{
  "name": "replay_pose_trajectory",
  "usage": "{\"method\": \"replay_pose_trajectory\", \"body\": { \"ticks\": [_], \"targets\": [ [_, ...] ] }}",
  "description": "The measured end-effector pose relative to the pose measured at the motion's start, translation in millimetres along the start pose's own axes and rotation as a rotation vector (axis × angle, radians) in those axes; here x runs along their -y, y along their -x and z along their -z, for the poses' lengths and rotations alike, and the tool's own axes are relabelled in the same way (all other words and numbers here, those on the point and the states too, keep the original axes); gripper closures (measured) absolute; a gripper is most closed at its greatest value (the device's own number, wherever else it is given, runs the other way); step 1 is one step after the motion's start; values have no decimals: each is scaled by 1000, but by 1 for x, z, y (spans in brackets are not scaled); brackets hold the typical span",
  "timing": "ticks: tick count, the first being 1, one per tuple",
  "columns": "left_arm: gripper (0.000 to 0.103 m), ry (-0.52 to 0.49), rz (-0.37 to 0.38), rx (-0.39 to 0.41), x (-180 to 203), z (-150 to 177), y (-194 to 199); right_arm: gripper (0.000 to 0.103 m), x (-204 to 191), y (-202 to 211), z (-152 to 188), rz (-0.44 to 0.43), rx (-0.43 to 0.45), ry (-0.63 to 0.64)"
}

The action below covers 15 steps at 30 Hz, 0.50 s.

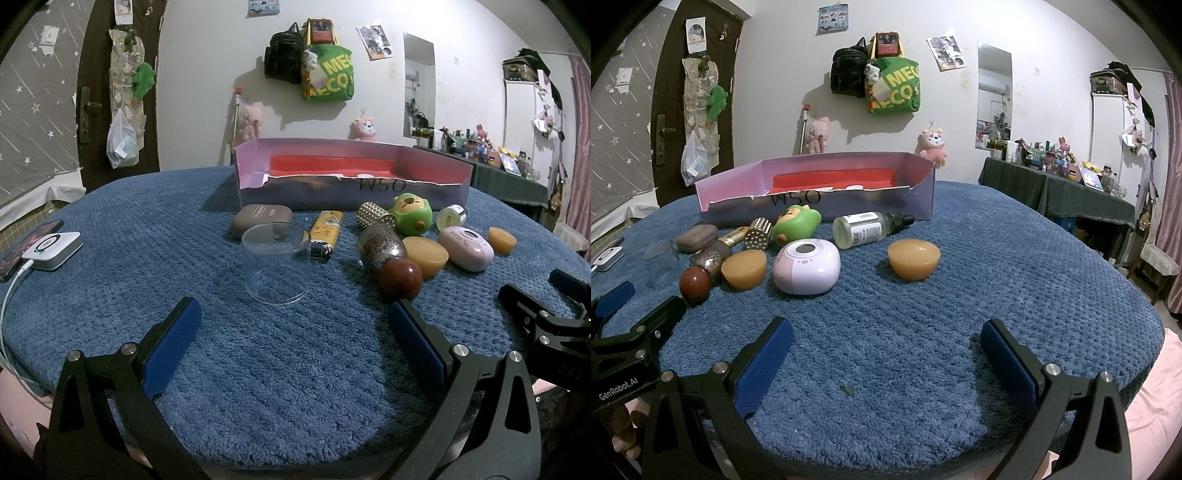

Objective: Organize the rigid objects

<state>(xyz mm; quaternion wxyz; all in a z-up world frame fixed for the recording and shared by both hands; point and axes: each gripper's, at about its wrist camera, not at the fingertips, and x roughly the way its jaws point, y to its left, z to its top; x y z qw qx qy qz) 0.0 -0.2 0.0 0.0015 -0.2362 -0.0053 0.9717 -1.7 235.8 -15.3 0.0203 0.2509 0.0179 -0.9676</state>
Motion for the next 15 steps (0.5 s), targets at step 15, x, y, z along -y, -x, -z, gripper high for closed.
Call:
{"method": "replay_pose_trajectory", "body": {
  "ticks": [15],
  "targets": [
    [0,0,0,0,0,0,0,0,-1,0,1,1,1,0]
  ]
}}
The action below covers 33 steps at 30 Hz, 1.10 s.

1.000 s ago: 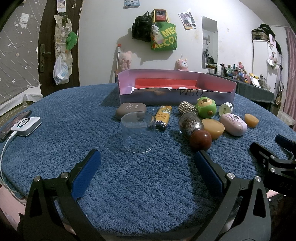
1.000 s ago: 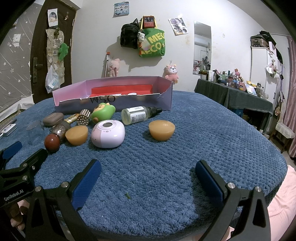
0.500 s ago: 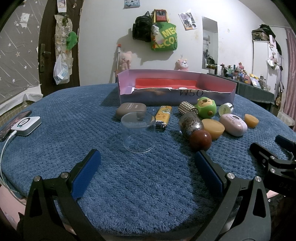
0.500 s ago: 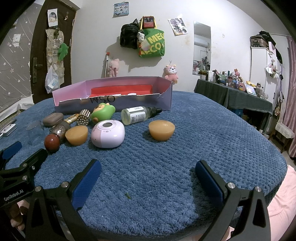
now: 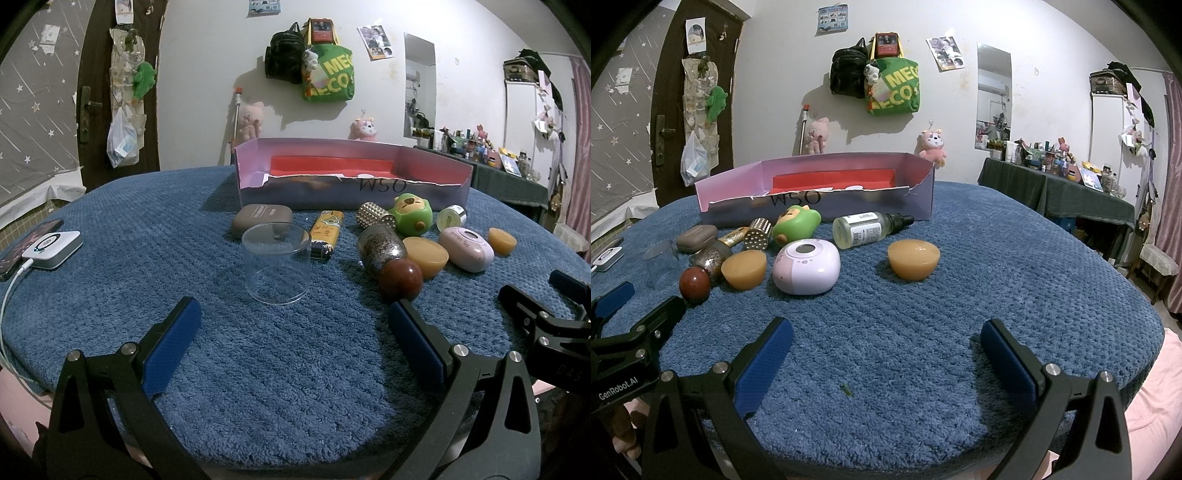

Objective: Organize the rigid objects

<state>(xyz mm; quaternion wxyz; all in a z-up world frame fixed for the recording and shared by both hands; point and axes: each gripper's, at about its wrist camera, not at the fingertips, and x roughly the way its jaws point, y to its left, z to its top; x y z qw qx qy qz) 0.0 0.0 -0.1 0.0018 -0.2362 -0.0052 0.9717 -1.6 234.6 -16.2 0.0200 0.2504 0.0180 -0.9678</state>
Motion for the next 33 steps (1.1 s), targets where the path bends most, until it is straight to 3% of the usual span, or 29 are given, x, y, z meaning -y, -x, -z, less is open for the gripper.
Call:
{"method": "replay_pose_trajectory", "body": {
  "ticks": [14,22,27,33],
  "targets": [
    [0,22,25,-39,-4,-11,1,0,4,-2,-10,-13,-49,-3],
    [0,40,33,-49,-18,-36,2,0,13,9,-25,-8,-54,-19],
    [0,37,26,-90,-30,-47,-6,0,19,5,-46,11,-50,-28],
    [1,20,59,-158,-36,-52,-18,0,37,-16,-66,31,-107,-73]
  ]
}}
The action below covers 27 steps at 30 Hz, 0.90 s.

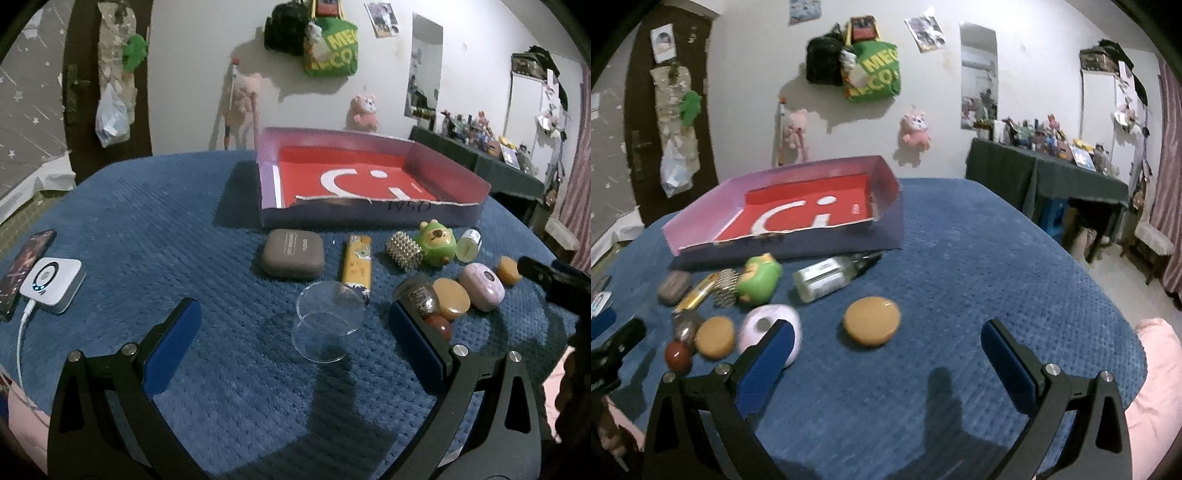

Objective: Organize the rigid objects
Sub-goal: 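Close the left tool on the clear plastic cup while the right tool grasps the tan round disc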

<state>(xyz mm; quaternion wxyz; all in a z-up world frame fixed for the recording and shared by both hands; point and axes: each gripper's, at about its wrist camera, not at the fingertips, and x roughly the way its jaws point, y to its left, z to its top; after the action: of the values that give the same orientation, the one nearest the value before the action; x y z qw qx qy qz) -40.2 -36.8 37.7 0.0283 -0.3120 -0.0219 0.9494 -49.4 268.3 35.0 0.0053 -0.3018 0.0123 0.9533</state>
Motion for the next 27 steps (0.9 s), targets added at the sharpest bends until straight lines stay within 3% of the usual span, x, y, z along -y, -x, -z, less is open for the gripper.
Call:
{"method": "replay_pose_trajectory", "body": {
  "ticks": [5,9,11,13,17,19,20,23,27],
  "targets": [
    [15,-21,35,-56,-1,-2,-12,0,18,-24,-16,-7,-77,-60],
    [35,-24,62,-101,-2,-3,-22,13,23,-41,-19,-27,-141,-82],
    [42,-16,83,-121,-2,-2,-26,15,22,-50,-18,-53,-172,-83],
    [43,-18,87,-120,-2,-3,-28,15,21,-55,-15,-78,-186,-85],
    [66,-19,144,-122,0,-5,-28,34,10,-55,-13,-87,-165,-35],
    [66,-24,140,-123,2,-7,-27,48,5,-55,-12,-104,-161,-13],
    [66,-26,143,-124,2,-9,-27,67,3,-54,-12,-121,-156,-6],
    [66,-35,144,-96,3,-18,-20,76,3,-52,-13,-174,-160,-29],
    [66,-55,141,-51,6,-32,-14,79,4,-44,-21,-203,-137,-43]
  ]
}}
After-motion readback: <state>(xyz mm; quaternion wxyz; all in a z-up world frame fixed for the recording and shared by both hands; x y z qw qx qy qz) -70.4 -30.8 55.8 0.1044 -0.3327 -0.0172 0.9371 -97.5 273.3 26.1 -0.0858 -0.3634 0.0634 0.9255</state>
